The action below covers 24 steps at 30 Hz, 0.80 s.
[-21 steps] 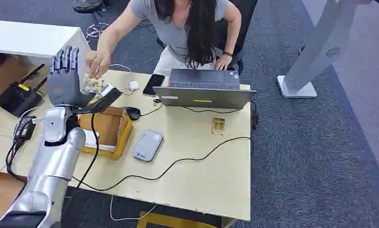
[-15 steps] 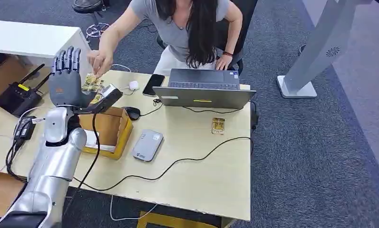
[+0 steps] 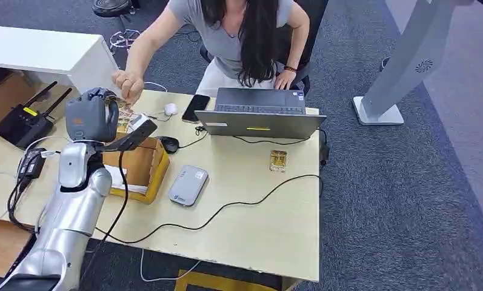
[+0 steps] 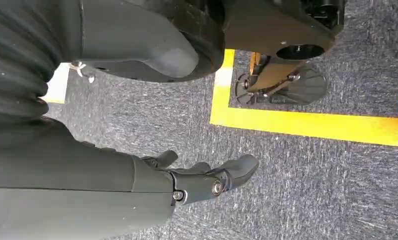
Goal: Pass the card to the sensor for recognition and then transmit it.
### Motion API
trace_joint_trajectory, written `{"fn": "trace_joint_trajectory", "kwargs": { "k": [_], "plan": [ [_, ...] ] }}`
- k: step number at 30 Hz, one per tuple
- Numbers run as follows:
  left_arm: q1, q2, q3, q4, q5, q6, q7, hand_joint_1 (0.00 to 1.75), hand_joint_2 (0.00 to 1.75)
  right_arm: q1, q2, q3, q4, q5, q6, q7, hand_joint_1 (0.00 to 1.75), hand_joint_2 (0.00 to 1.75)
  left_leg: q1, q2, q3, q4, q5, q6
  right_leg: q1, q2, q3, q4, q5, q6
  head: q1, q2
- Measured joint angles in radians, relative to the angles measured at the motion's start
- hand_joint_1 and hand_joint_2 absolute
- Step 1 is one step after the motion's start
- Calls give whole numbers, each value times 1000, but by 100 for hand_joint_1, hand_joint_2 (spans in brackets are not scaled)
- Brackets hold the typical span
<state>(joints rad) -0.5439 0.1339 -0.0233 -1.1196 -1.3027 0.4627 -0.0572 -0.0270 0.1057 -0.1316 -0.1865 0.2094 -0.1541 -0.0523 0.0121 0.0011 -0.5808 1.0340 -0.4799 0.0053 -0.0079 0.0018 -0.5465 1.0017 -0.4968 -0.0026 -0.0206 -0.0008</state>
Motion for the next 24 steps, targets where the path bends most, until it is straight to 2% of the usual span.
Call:
{"fn": "trace_joint_trajectory", "kwargs": {
  "k": [9, 13, 19, 24],
  "plan": [
    [7, -4, 0, 5, 15, -5, -19, 175, 175, 0, 2, 0, 0, 0, 0, -9, 0, 175, 0, 0, 0, 0, 0, 0, 0, 0, 0, 0, 0, 0, 0, 0],
    [68, -31, -22, -33, 32, -61, -49, 175, 175, 0, 4, -2, 0, -10, -2, -12, 0, 175, 0, 0, 0, 0, 0, 0, 0, 0, 0, 0, 0, 0, 0, 0],
    [228, -84, -143, -168, 21, -165, -21, 175, 175, 0, 14, -14, 0, -18, -10, -20, 0, 175, -1, 0, -1, 0, -1, 0, -1, 0, -1, -1, 0, 0, 0, 0],
    [280, -95, -217, -201, 14, -211, 13, 175, 175, 1, 22, -21, 0, -18, -10, -31, 0, 175, -1, 0, -1, 0, 0, 0, -1, 1, -1, -1, 0, 0, 0, 0]
  ]
}}
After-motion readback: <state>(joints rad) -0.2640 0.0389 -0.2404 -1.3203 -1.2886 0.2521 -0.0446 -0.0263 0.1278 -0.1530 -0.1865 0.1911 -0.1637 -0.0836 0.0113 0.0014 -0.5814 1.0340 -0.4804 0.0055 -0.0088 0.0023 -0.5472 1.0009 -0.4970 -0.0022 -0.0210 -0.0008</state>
